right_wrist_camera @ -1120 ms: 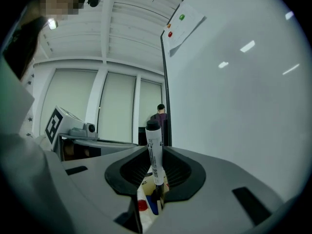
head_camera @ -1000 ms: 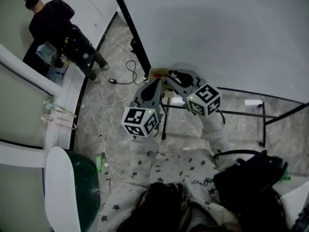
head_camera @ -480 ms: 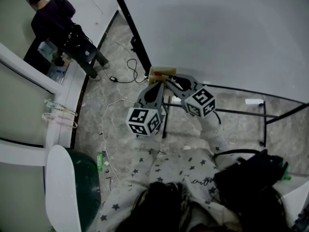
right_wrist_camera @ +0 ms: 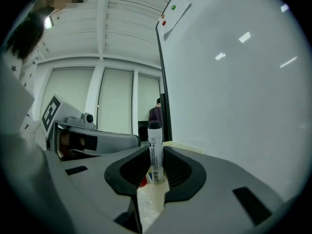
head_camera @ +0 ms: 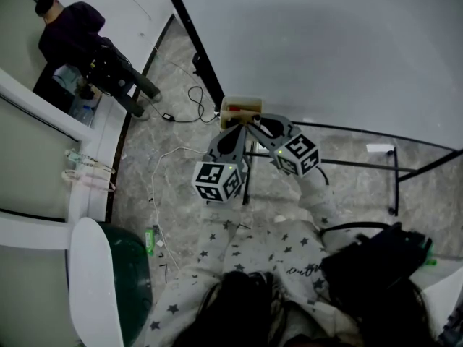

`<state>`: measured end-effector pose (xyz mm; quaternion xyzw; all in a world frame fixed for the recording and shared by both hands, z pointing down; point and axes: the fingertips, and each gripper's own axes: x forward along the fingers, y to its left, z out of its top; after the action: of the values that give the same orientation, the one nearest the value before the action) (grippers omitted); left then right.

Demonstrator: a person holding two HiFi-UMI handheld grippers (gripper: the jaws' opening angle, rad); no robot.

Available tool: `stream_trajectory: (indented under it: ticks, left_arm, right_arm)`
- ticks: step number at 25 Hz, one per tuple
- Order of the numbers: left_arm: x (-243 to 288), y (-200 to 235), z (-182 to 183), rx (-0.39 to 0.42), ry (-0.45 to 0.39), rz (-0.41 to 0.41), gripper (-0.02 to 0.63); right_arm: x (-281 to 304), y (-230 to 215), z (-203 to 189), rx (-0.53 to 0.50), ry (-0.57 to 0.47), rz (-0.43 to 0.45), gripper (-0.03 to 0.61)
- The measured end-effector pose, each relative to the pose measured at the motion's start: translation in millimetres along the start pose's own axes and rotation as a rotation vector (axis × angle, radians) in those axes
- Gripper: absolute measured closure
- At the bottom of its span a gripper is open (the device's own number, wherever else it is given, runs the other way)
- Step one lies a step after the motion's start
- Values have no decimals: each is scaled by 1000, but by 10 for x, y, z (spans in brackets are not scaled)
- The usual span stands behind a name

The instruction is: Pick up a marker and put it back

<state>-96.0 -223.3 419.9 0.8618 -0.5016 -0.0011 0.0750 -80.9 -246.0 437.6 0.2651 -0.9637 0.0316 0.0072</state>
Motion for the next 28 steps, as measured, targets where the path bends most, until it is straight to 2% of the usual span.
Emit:
stream_trajectory:
  ticks: [14,16,19,23,28]
  left_arm:
    - [24,-5,-58,-11,11,-6,612]
    - [12,11,-66,-18,10,0,612]
    - [-10,20,-62,-27,8,-3,612]
    - [-58,-6,42,-5,-5,-6,612]
    - [-142,-48,289,32,-24,-9,612]
  right_arm:
    - [8,-15,-79,-20,-12,-26,492]
    - [-3,-45,-67,2,-24,-35,424]
    - [-17,-41,3,25,-50,-31,411]
    - [-35,-3,117,-17,-55,-37,411]
    - [-169,8,441,-62,-97,-62,411]
